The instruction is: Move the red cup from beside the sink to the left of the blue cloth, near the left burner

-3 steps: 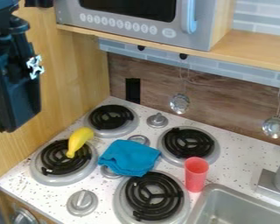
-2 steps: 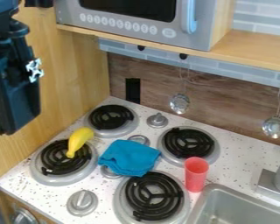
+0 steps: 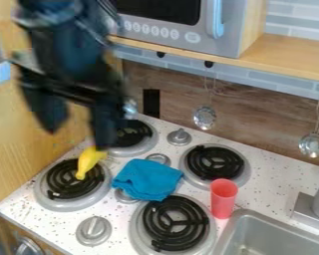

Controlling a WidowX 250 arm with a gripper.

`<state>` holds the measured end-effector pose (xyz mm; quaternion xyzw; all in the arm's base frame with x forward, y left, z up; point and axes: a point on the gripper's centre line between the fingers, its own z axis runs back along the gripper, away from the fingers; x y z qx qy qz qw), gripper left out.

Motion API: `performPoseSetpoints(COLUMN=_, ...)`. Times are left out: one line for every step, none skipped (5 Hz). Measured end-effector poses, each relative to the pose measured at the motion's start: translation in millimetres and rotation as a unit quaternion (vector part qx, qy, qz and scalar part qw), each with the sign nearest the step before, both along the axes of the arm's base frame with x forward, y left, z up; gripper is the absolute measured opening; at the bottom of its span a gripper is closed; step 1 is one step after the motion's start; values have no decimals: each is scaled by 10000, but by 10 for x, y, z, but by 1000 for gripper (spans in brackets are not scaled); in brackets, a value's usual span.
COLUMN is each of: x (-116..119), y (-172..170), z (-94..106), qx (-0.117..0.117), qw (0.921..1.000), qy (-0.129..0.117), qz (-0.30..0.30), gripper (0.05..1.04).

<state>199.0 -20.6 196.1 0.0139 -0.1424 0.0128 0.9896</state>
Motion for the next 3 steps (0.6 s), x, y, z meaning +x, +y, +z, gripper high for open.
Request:
performPoseSetpoints(x=364, y=24, z=-264, qx=112, qw=9999, qy=-57, qz=3, gripper=1001)
performPoseSetpoints(x=659, y=29, z=-550, qx=-99, qw=9998, qy=-23, qz=150, gripper=1001)
performPoseSetpoints(x=958, y=-28, z=-753, qx=-224, qw=9994, qy=40, qz=278, gripper=1001)
